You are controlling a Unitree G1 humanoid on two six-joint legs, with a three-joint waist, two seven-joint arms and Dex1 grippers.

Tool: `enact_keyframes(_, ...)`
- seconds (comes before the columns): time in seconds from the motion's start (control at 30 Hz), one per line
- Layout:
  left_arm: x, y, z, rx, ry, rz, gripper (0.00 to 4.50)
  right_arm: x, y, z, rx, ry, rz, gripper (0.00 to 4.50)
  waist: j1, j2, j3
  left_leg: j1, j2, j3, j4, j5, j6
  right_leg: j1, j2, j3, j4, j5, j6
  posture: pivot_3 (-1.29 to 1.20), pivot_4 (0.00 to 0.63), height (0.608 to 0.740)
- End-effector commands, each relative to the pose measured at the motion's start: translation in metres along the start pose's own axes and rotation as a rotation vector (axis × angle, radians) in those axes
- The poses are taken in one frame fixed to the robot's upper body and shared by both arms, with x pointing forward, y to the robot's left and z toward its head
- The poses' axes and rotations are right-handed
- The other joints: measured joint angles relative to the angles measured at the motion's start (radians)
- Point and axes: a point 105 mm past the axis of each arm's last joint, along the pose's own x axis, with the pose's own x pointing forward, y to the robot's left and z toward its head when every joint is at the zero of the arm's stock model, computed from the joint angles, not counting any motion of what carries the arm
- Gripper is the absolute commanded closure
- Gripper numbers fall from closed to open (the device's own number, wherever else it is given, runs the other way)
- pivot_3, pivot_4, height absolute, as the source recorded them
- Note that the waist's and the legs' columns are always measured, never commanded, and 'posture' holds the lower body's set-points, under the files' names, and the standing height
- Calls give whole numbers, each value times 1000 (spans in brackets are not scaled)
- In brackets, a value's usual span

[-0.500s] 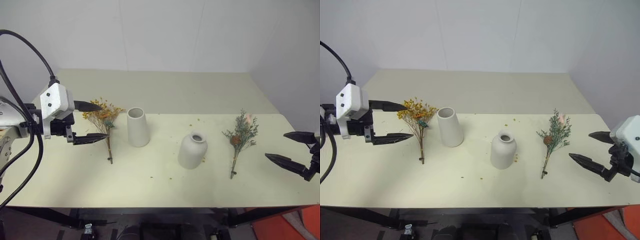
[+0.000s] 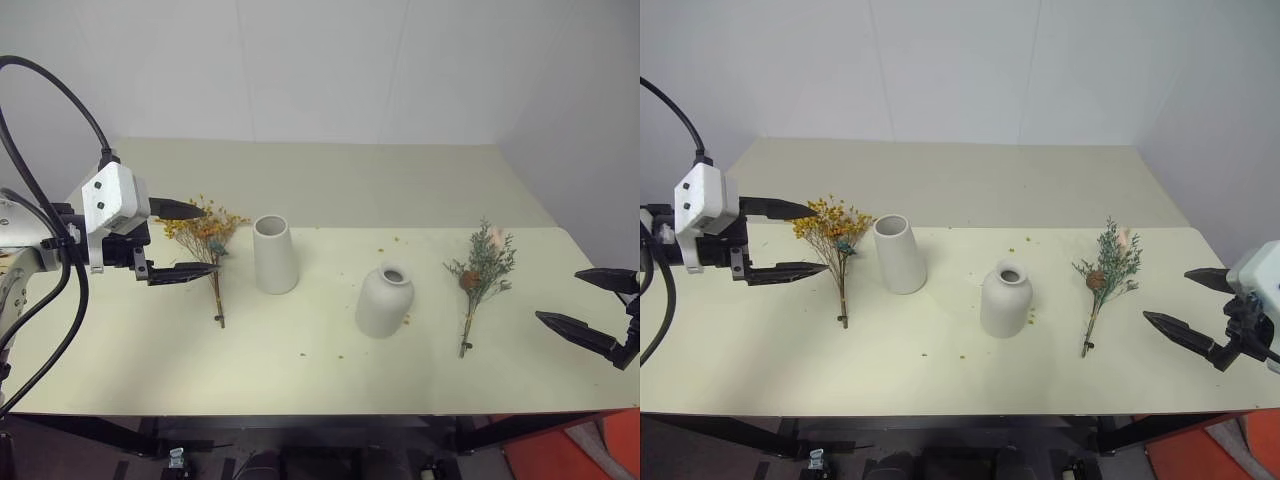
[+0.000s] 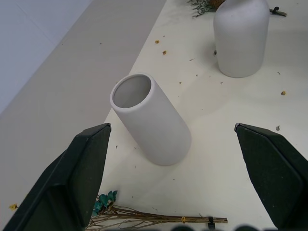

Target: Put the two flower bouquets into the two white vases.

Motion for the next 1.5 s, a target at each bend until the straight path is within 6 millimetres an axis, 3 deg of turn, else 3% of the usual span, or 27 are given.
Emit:
enact_keyframes(0.03, -5, 2, 8, 37, -14, 21, 13, -4, -6, 9, -28, -11, -24, 0, 1, 0, 0, 0, 0, 0, 0, 0, 0, 0, 0, 0, 0, 0, 0, 0, 150, 740)
enact_keyframes(0.57, -6, -1, 10, 31, -17, 32, 13, 3, -7, 13, -32, -26, -3, 0, 1, 0, 0, 0, 0, 0, 0, 0, 0, 0, 0, 0, 0, 0, 0, 0, 150, 740)
enact_keyframes(1.03, -1, 2, 14, 40, -36, 13, 13, 1, -4, 5, 41, 24, -20, 0, 0, 0, 0, 0, 0, 0, 0, 0, 0, 0, 0, 0, 0, 0, 0, 0, 150, 740)
enact_keyframes(1.23, 15, -4, 29, 67, -126, -85, 13, 27, -4, 19, 190, 102, 5, 0, -3, 0, 0, 1, 0, 0, 0, 0, 0, 0, 0, 1, 1, 0, -1, 0, 150, 740)
enact_keyframes(1.5, 60, -6, 66, 113, -285, -246, 13, 73, 0, 0, 404, 322, -87, 0, 5, 0, 0, -5, -1, -2, 0, 0, 0, -2, 0, 0, -1, 4, 6, 0, 150, 740)
